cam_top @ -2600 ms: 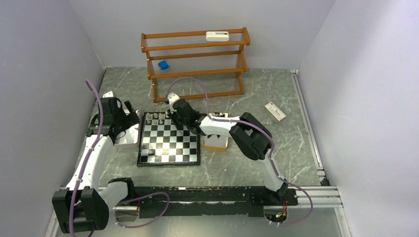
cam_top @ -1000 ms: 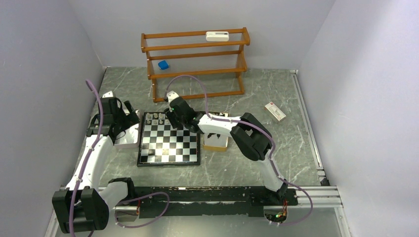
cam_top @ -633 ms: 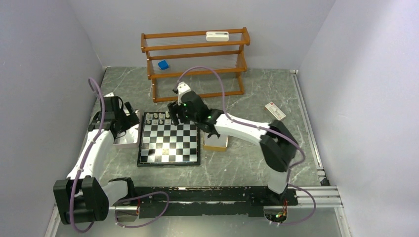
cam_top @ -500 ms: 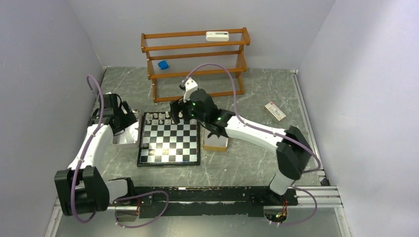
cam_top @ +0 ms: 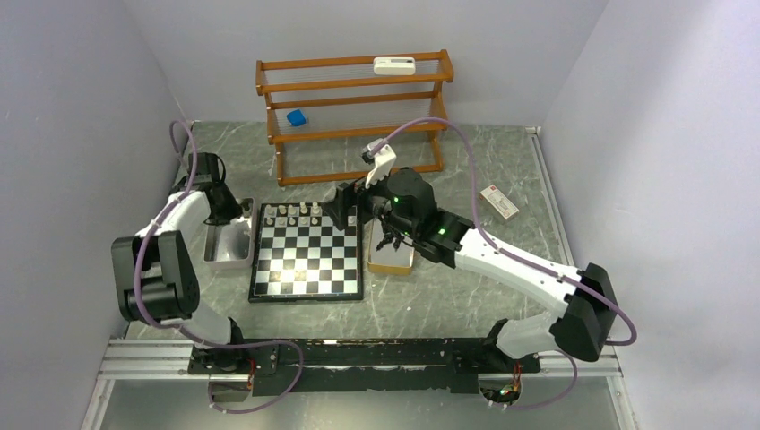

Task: Set up the chess pieces on the board
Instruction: Pick up the chess piece from the storage box.

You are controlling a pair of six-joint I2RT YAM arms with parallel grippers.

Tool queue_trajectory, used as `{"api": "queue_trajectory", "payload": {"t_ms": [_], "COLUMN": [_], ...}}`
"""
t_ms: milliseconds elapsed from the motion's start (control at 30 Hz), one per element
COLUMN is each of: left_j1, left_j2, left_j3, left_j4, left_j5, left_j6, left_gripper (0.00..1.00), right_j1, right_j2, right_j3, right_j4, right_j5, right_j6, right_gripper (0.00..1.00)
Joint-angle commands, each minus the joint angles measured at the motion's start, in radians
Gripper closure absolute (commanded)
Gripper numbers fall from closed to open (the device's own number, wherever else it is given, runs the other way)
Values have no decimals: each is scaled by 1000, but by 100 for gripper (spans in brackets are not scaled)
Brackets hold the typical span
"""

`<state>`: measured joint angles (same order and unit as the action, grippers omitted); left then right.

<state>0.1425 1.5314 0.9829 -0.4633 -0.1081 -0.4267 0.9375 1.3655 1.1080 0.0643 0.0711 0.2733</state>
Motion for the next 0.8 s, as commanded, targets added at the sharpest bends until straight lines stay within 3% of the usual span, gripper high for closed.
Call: {"api": "queue_trajectory", "payload": {"t_ms": [0, 200, 767], "left_j1": [8, 8, 11], "left_j2": [71, 127, 190], "left_j3": [40, 55, 71], "left_j4": [58, 122, 175], "left_j5": [39, 75, 60], "left_j6": [-12, -39, -57], "left_gripper": [64, 58, 59], "right_j1": [3, 2, 3], "right_j2": [-43, -39, -31], "right_j3": [-26, -16, 3], "right_j4": [29, 25, 15], "right_j5": [37, 36, 43], "right_j6": [-5, -6, -10], "right_gripper": [0, 0, 0]}}
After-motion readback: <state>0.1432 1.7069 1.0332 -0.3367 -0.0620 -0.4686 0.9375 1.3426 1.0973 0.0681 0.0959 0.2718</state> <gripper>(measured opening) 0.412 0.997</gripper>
